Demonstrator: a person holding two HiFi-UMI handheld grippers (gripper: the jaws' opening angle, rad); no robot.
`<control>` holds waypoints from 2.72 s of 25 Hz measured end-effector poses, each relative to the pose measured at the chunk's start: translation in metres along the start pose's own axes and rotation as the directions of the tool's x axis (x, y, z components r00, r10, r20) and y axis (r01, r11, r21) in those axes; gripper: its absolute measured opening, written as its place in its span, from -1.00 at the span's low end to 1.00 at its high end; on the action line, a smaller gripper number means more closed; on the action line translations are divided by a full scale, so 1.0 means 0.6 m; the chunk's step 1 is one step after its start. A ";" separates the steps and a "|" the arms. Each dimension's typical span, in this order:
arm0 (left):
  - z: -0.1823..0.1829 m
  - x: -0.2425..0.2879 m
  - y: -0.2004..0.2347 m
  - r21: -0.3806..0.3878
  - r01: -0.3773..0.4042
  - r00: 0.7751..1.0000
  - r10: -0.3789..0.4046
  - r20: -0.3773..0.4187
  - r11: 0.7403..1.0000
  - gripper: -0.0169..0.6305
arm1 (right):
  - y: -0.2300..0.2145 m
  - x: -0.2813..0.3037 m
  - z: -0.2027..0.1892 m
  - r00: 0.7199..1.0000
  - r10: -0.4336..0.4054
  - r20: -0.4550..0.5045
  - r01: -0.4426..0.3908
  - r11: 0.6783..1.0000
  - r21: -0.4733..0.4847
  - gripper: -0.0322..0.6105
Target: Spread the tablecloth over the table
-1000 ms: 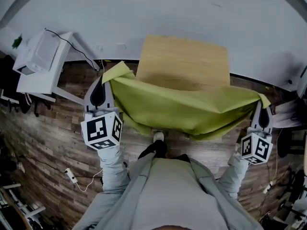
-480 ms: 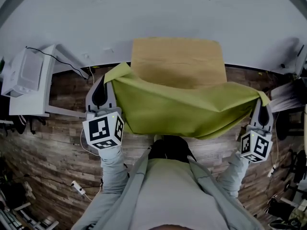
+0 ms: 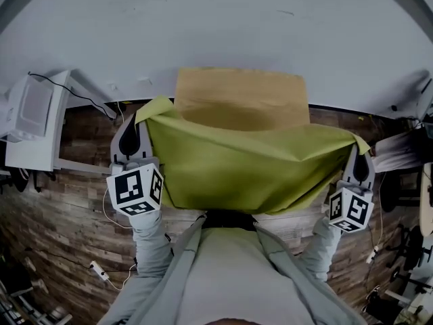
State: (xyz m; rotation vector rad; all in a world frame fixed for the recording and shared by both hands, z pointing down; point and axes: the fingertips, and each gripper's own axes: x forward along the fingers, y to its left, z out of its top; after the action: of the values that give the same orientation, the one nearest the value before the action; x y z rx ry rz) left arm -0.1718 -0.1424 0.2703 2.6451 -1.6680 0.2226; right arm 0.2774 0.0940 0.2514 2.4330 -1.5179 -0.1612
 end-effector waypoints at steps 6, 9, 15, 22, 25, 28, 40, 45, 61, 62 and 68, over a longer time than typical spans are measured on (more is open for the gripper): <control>0.025 0.052 -0.027 0.011 -0.041 0.999 0.041 0.009 0.999 -0.87 | -0.026 0.082 -0.009 0.999 0.040 0.006 -0.040 0.999 0.012 -0.83; 0.030 0.066 -0.044 0.015 -0.054 0.999 0.054 0.002 0.998 -0.87 | -0.033 0.110 -0.017 0.998 0.070 -0.004 -0.070 0.997 0.008 -0.83; 0.039 0.074 -0.040 0.028 -0.085 0.996 0.085 -0.002 0.996 -0.87 | -0.039 0.140 -0.030 0.996 0.092 -0.015 -0.092 0.996 0.014 -0.83; 0.036 0.089 -0.015 0.073 -0.100 0.995 0.101 -0.010 0.992 -0.87 | -0.040 0.166 -0.037 0.996 0.083 -0.032 -0.084 0.996 -0.018 -0.83; 0.030 0.113 -0.011 0.106 -0.094 0.995 0.095 -0.012 0.990 -0.87 | -0.037 0.191 -0.037 0.996 0.084 -0.031 -0.086 0.994 -0.071 -0.83; 0.026 0.144 -0.011 0.136 -0.085 0.996 0.087 -0.011 0.987 -0.87 | -0.031 0.220 -0.037 0.997 0.077 -0.032 -0.080 0.989 -0.126 -0.83; 0.021 0.312 -0.014 0.303 -0.019 1.000 0.016 0.013 0.953 -0.87 | -0.005 0.399 -0.070 0.986 0.155 -0.064 -0.167 0.877 -0.450 -0.83; 0.001 0.396 -0.017 0.325 0.009 1.000 -0.004 -0.014 0.946 -0.87 | 0.009 0.484 -0.103 0.981 0.171 -0.095 -0.196 0.862 -0.468 -0.83; -0.091 0.603 -0.026 0.327 0.052 0.991 -0.009 -0.131 0.944 -0.87 | 0.048 0.696 -0.219 0.962 0.156 -0.225 -0.240 0.874 -0.422 -0.83; -0.111 0.609 -0.029 0.327 0.061 0.988 -0.010 -0.156 0.943 -0.87 | 0.053 0.699 -0.240 0.956 0.156 -0.249 -0.248 0.882 -0.402 -0.83; -0.232 0.628 -0.048 0.314 0.120 0.949 -0.016 -0.314 0.942 -0.87 | 0.089 0.698 -0.364 0.897 0.178 -0.405 -0.321 0.892 -0.319 -0.83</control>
State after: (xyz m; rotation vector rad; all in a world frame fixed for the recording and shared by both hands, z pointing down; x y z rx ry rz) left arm -0.0023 -0.4565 0.4565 2.6962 -1.5472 0.9390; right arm 0.4687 -0.2660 0.4956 1.8201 -1.4558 0.0496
